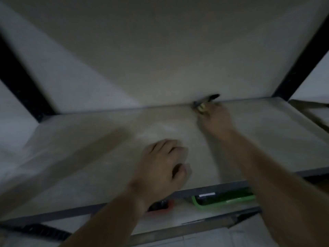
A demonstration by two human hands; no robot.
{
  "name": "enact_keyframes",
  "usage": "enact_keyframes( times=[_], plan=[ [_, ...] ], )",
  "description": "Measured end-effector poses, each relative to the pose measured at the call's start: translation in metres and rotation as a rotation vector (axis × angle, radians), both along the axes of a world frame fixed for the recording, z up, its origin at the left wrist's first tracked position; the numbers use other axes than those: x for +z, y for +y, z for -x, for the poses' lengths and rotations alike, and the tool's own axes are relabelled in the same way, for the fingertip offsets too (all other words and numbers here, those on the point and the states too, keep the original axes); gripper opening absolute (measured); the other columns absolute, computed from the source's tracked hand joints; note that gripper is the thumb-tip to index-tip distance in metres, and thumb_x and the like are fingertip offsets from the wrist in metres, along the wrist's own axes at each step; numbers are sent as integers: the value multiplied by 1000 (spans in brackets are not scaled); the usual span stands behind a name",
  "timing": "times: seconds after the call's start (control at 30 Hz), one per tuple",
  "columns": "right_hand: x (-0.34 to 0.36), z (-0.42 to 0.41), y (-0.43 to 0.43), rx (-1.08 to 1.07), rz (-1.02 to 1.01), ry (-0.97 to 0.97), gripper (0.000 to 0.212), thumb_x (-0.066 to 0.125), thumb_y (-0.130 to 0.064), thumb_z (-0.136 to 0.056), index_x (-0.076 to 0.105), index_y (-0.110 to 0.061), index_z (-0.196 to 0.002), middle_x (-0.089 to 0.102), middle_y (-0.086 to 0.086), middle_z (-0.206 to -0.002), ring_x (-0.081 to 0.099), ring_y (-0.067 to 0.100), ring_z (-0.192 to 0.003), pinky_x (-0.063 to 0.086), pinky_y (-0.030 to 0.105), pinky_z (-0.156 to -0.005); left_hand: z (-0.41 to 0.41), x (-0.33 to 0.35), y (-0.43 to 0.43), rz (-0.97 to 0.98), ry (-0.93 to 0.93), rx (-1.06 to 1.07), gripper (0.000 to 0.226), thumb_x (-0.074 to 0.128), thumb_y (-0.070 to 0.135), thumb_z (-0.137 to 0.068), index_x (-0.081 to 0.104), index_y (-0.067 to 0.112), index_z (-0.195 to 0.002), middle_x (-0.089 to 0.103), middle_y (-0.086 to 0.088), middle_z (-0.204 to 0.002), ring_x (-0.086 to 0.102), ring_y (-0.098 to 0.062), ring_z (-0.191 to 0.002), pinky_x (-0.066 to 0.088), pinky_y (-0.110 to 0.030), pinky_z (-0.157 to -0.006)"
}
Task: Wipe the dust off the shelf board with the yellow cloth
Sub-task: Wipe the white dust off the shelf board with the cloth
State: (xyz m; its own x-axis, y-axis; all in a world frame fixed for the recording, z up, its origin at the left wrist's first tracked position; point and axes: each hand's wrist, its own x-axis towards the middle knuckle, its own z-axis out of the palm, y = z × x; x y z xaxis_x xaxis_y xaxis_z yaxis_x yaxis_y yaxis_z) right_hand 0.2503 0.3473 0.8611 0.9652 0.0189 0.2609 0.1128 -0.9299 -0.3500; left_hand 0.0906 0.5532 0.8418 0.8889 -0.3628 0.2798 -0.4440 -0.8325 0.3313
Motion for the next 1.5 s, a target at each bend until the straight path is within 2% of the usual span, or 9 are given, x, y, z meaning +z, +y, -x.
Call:
enact_keyframes(
  times=[0.2, 0.4, 0.47, 0.6, 0.77, 0.87, 0.97, 1.13, 1.5],
  plan=[
    [20, 53, 122, 470, -276, 127, 29, 64, -26, -82, 70, -6, -103, 68, 20, -101, 66, 27, -89, 52, 38, -80, 56, 13, 84, -77, -13, 182, 46, 51, 39, -92, 59, 18, -131, 60, -1, -136, 53, -19, -123, 36, -29, -103],
    [31, 12, 38, 97, 105, 75, 62, 27, -43, -89, 63, 3, -113, 63, 31, -111, 60, 43, -98, 50, 42, -85, 114, 19, 185, -157, -13, 408, 54, 44, 46, -93, 60, 15, -134, 62, -5, -137, 62, -28, -117, 52, -44, -96],
    [25, 32, 62, 50, 1, 92, 74, 19, -51, -80, 60, -4, -119, 61, 30, -112, 59, 45, -98, 49, 44, -87, 129, 18, 208, -166, 14, 474, 55, 44, 47, -91, 58, 16, -134, 61, -4, -139, 62, -29, -119, 53, -47, -95],
    [12, 86, 159, 165, -40, 92, 35, 47, -31, -89, 64, -17, -116, 60, 16, -109, 58, 37, -100, 43, 34, -83, 135, 14, 220, -190, 17, 475, 57, 43, 51, -93, 52, 17, -138, 54, -5, -145, 56, -28, -127, 51, -46, -99],
    [33, 107, 205, 395, -255, 230, 41, 39, -19, -93, 58, -12, -128, 57, 17, -123, 52, 32, -116, 39, 30, -97, 136, 8, 215, -117, 14, 466, 64, 41, 55, -97, 49, 9, -141, 52, -9, -147, 50, -26, -132, 49, -42, -104],
    [55, 81, 146, 295, -102, 110, 42, 41, -22, -93, 61, -2, -124, 60, 23, -126, 55, 36, -117, 41, 32, -94, 145, 2, 217, -110, 8, 460, 65, 43, 55, -98, 49, 7, -141, 53, -11, -145, 52, -27, -131, 50, -40, -102],
    [46, 49, 80, 166, 40, 39, 76, 25, -44, -77, 64, 10, -112, 62, 35, -114, 59, 48, -103, 47, 45, -95, 157, -8, 218, -113, -6, 484, 63, 40, 52, -99, 46, 9, -145, 52, -9, -147, 48, -21, -132, 45, -35, -106],
    [13, 63, 97, -46, 107, 85, 35, 49, -28, -94, 61, -7, -119, 57, 26, -118, 56, 45, -105, 47, 49, -93, 178, -19, 218, -118, -30, 489, 58, 37, 39, -102, 51, 1, -143, 55, -14, -144, 43, -22, -133, 29, -27, -113],
    [18, 168, 274, 512, -114, 210, 40, 49, -22, -91, 51, -15, -131, 42, 13, -132, 45, 33, -116, 36, 36, -101, 184, -14, 225, -131, -76, 429, 56, 41, 28, -97, 51, 2, -145, 56, -14, -147, 47, -23, -136, 28, -28, -119]
  ],
)
